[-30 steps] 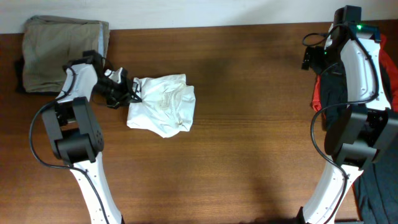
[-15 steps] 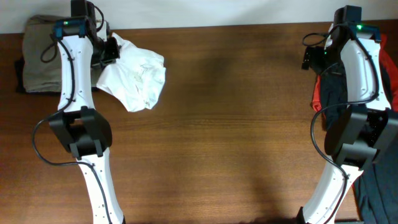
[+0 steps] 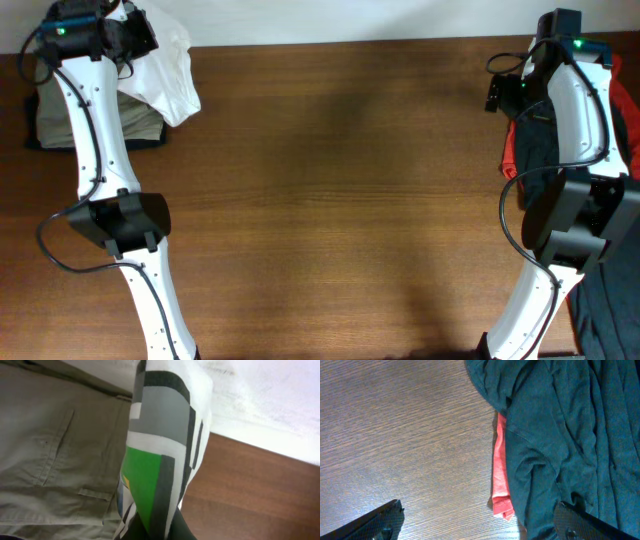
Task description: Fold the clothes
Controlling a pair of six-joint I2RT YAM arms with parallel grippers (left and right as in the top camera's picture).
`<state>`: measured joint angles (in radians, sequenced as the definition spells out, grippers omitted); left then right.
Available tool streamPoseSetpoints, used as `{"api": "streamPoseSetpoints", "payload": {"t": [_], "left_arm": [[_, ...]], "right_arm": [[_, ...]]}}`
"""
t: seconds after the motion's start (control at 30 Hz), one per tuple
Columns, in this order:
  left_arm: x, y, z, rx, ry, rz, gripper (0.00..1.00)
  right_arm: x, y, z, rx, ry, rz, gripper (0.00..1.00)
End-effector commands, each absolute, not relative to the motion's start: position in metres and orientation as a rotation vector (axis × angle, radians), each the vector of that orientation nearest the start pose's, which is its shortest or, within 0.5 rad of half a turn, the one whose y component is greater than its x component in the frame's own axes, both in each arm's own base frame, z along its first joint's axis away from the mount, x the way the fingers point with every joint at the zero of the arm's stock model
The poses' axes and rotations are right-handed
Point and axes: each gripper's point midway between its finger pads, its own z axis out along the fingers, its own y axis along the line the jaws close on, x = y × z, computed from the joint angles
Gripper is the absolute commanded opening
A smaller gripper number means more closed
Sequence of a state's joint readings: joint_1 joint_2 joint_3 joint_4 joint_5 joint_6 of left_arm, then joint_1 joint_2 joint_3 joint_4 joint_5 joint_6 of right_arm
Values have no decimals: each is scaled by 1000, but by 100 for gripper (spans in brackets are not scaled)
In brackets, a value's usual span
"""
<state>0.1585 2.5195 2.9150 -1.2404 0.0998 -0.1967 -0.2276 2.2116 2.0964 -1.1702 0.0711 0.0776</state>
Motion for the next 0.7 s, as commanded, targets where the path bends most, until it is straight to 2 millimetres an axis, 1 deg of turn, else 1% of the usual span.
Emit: {"api": "streamPoseSetpoints", "payload": {"t": [0.0, 0.03, 0.07, 0.13, 0.2, 0.27, 0.33, 0.4, 0.47, 0.53, 0.57, 0.6, 0.63, 0.67], "left_arm": [[592, 88, 269, -412, 2296, -136, 1], [589, 101, 267, -446, 2300, -76, 1], [588, 109, 267, -465, 2294, -42, 1], [591, 123, 271, -471, 2263, -23, 1], [594, 133, 274, -430, 2247, 10, 1], [598, 150, 268, -459, 2231, 73, 1], [603, 167, 253, -491, 2231, 101, 1], [604, 190, 231, -544, 2243, 166, 1], [610, 212, 205, -580, 2238, 189, 1], [608, 241, 179, -633, 2229, 230, 2], [604, 256, 171, -668, 2220, 281, 6], [595, 281, 167, -724, 2195, 361, 32], [591, 293, 169, -745, 2179, 385, 70], [586, 306, 172, -770, 2157, 412, 81]], "right_arm": [[484, -125, 130, 448, 2801, -155, 99], [484, -125, 130, 448, 2801, -155, 99], [484, -126, 130, 448, 2801, -155, 99], [484, -126, 130, 447, 2801, -155, 99], [484, -126, 130, 447, 2801, -155, 99], [484, -126, 130, 448, 2801, -155, 99], [484, -126, 130, 448, 2801, -155, 99], [484, -126, 130, 447, 2801, -155, 99], [484, -126, 130, 449, 2801, -155, 99], [484, -125, 130, 448, 2801, -155, 99], [484, -126, 130, 447, 2801, -155, 99], [484, -126, 130, 448, 2801, -155, 99], [484, -126, 130, 448, 2801, -155, 99], [484, -126, 130, 448, 2801, -155, 99]]}}
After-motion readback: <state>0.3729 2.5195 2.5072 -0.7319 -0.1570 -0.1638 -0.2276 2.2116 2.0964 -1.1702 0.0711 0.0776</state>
